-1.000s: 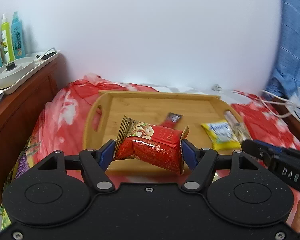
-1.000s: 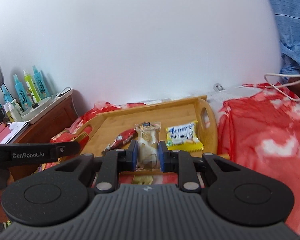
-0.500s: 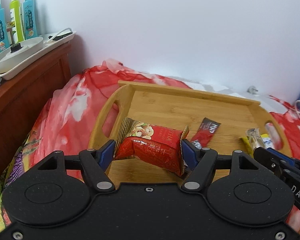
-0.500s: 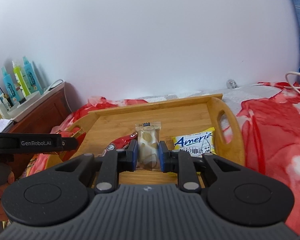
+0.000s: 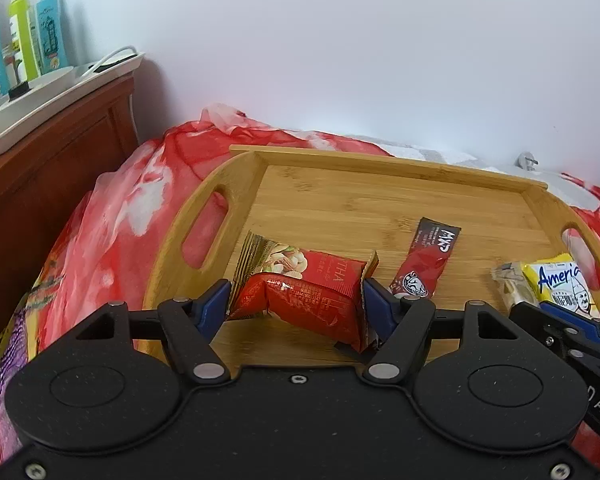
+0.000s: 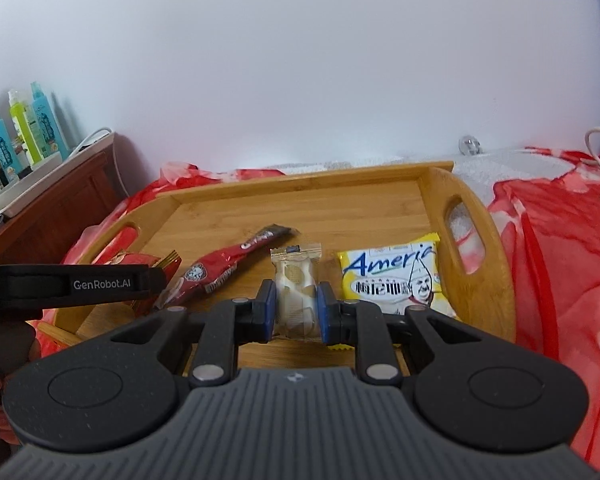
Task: Organize snacks
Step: 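Carry the peanut bag and pastry pack onto the wooden tray with both grippers, then open both grippers to release the snacks on the tray, then move both tools back toward the Biscoff and green packs on the bed, then grasp the green pack with the left gripper while the right gripper grasps the red printed pack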
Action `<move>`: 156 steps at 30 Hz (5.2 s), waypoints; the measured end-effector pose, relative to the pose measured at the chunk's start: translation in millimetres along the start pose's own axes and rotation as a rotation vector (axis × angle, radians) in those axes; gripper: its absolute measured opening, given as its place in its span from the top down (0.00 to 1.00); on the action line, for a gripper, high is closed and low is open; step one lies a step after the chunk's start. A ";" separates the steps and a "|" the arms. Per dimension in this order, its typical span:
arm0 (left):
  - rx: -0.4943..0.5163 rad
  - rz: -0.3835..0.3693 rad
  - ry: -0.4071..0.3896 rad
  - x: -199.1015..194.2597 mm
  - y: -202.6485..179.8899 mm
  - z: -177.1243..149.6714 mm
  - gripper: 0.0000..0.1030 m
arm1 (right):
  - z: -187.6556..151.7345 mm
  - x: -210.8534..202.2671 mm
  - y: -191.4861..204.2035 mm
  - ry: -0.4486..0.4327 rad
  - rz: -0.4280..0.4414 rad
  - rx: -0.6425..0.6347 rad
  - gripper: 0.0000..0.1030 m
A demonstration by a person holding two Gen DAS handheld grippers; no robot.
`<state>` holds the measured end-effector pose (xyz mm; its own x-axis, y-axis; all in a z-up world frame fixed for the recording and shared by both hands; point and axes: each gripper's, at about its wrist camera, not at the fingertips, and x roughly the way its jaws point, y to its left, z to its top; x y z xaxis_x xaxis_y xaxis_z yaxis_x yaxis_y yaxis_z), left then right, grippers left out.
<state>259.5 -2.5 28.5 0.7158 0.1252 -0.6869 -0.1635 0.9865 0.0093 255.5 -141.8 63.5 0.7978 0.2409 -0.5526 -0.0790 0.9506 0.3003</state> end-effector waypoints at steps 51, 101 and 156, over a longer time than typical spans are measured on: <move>0.072 -0.119 -0.084 -107.7 39.6 -27.5 0.11 | -0.1 -86.3 -5.0 -0.111 0.006 -0.030 0.13; -0.071 -0.106 -0.102 -144.0 105.0 -162.5 0.59 | -108.6 -140.2 6.6 0.061 -0.207 -0.042 0.50; -0.133 -0.117 -0.142 -142.6 107.8 -171.3 0.67 | -119.2 -136.3 16.2 0.027 -0.291 -0.077 0.44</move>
<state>23.5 67.9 3.0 0.8223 0.0333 -0.5681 -0.1545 0.9738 -0.1666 74.3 -135.8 51.0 0.7776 -0.0393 -0.6275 0.1044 0.9923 0.0671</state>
